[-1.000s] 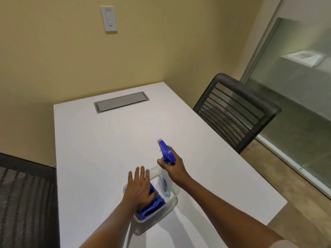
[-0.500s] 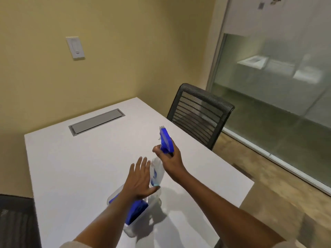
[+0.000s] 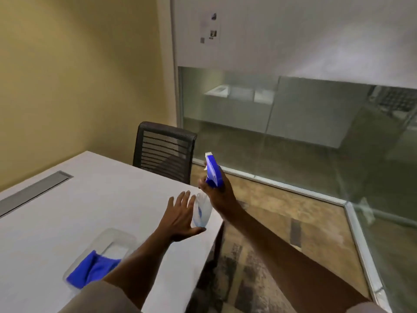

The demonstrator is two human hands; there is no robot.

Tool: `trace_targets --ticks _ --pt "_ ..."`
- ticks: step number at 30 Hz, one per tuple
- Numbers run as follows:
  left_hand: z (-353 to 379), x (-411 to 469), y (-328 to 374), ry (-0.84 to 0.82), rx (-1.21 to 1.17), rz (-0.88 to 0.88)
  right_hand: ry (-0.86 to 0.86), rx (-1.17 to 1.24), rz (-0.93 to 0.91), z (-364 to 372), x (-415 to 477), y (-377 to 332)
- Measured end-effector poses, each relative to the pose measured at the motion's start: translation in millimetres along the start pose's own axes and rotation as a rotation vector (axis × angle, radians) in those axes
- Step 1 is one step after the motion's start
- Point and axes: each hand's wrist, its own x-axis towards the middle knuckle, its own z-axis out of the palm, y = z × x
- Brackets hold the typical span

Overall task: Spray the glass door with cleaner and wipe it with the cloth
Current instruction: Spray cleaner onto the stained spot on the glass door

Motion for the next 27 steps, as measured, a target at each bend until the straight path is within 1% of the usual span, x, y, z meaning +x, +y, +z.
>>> trace_targets --ticks 2,4,7,11,14,17,21,24,27 --pt "-9 5 48 0.000 0.038 0.102 0.043 -0.006 -0.028 -45 -31 -17" --pt "-20 5 100 0.007 0.069 0.209 0.129 0.003 -0.033 -88 -62 -31" --pt "-34 -1 174 0.028 0.066 0.346 0.275 -0.052 -0.048 -145 -111 -49" --pt "-45 -9 267 0.045 0.061 0.508 0.479 -0.083 -0.015 -213 -177 -70" --pt "-56 -16 333 0.063 0.108 0.681 0.650 -0.125 0.002 -260 -231 -82" --pt "-71 -26 397 0.100 0.091 0.837 0.785 -0.213 0.017 -298 -285 -87" --pt "-90 -35 476 0.195 0.085 1.058 1.003 -0.303 0.057 -340 -351 -98" --pt "-104 -48 535 0.255 0.080 1.200 1.167 -0.354 0.130 -365 -397 -113" --pt "-117 -70 590 0.304 0.072 1.333 1.296 -0.402 0.184 -383 -440 -125"
